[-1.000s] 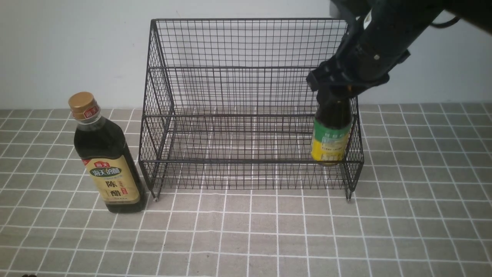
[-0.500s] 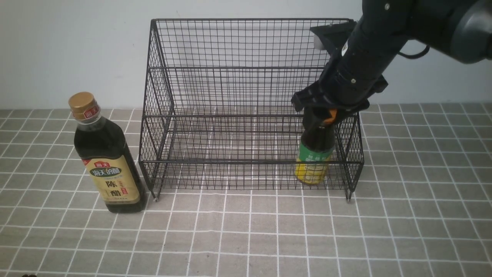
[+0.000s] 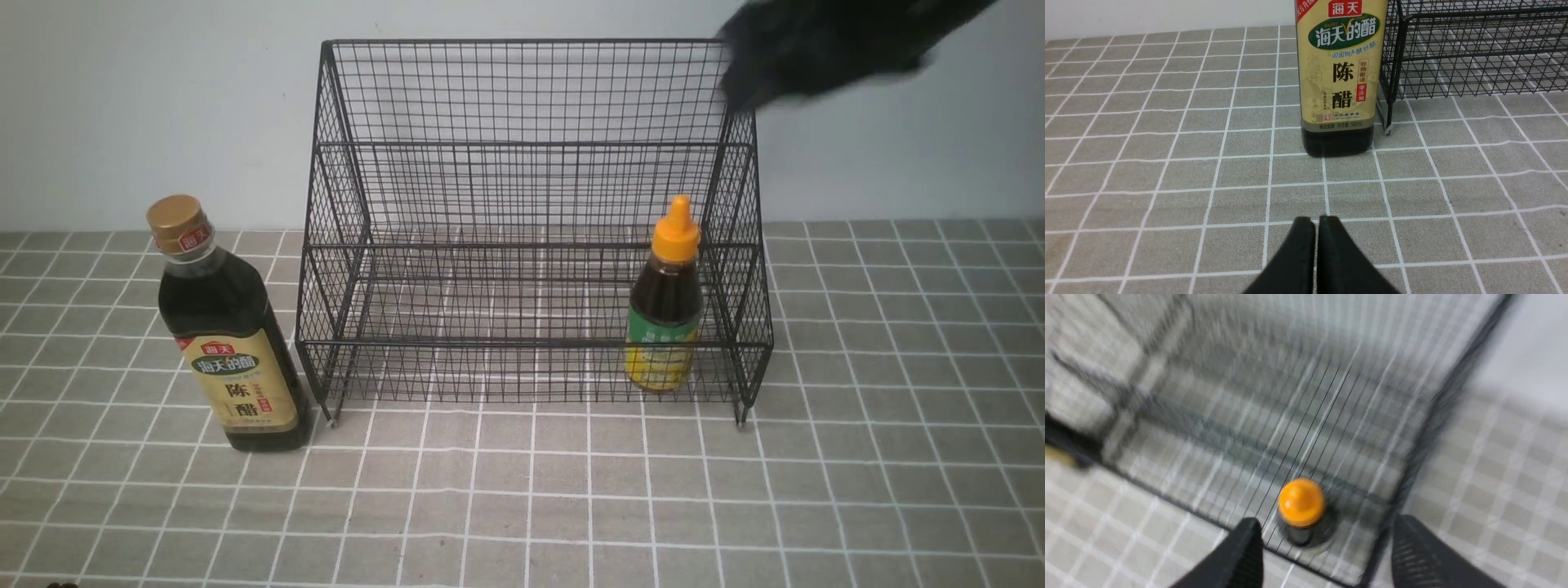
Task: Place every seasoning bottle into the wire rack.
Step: Use the left arm to grab the condiment bottle closest to it
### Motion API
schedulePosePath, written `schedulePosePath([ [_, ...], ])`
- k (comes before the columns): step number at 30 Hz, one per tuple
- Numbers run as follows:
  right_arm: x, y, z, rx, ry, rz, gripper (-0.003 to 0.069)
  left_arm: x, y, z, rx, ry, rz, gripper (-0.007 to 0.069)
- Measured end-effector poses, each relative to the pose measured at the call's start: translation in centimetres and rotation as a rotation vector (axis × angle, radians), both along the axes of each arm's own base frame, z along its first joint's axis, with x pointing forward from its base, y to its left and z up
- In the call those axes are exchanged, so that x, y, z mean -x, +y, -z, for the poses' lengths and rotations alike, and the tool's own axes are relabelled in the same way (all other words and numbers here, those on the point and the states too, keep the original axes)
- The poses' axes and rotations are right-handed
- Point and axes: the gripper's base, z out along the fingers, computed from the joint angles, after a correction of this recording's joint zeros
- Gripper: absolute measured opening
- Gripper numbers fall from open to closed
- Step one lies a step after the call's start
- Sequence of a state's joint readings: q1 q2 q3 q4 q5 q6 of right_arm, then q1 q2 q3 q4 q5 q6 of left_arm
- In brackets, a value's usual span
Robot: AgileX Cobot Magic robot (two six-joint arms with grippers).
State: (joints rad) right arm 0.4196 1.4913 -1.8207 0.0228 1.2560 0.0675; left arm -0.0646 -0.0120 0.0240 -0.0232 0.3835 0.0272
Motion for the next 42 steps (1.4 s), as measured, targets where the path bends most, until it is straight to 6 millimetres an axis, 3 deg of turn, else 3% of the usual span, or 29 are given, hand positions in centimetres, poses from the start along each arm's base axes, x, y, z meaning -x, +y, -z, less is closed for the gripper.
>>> schedulePosePath([
  [4, 9.4, -5.0, -6.9, -0.082, -0.26, 0.082, 0.0212, 0.0, 0.0, 0.0, 0.0, 0.0, 0.0, -0.0007],
  [7, 17.6, -9.1, -8.8, -0.155, -0.422, 0.13, 0.0074, 0.0, 0.0, 0.0, 0.0, 0.0, 0.0, -0.0007],
  [9, 22.4, -11.3, -7.7, -0.205, -0.535, 0.136, 0.0013, 0.0, 0.0, 0.0, 0.0, 0.0, 0.0, -0.0007],
  [10, 23.2, -11.7, -7.4, -0.217, -0.564, 0.135, 0.0008, 0.0, 0.0, 0.0, 0.0, 0.0, 0.0, -0.0007],
  [12, 27.1, -13.3, -4.8, -0.296, -0.733, 0.121, -0.0007, 0.0, 0.0, 0.0, 0.0, 0.0, 0.0, -0.0007],
  [15, 30.0, -14.3, 0.3, -0.391, -0.922, 0.098, -0.0012, 0.0, 0.0, 0.0, 0.0, 0.0, 0.0, -0.0007],
  [16, 30.2, -14.4, 1.1, -0.399, -0.927, 0.099, -0.0012, 0.0, 0.0, 0.0, 0.0, 0.0, 0.0, -0.0007],
  [19, 31.0, -14.7, 6.5, -0.481, -1.014, 0.1, -0.0011, 0.0, 0.0, 0.0, 0.0, 0.0, 0.0, -0.0007],
  [24, 28.8, -13.8, 10.7, -0.506, -0.969, 0.112, -0.0011, 0.0, 0.0, 0.0, 0.0, 0.0, 0.0, -0.0007],
  [29, 27.9, -13.4, 12.1, -0.502, -0.919, 0.118, -0.0011, 0.0, 0.0, 0.0, -0.001, 0.0, 0.0, -0.0007],
  [42, 27.9, -13.2, 12.2, -0.456, -0.938, 0.086, -0.0011, 0.0, 0.0, 0.0, 0.0, 0.0, 0.0, -0.0007],
])
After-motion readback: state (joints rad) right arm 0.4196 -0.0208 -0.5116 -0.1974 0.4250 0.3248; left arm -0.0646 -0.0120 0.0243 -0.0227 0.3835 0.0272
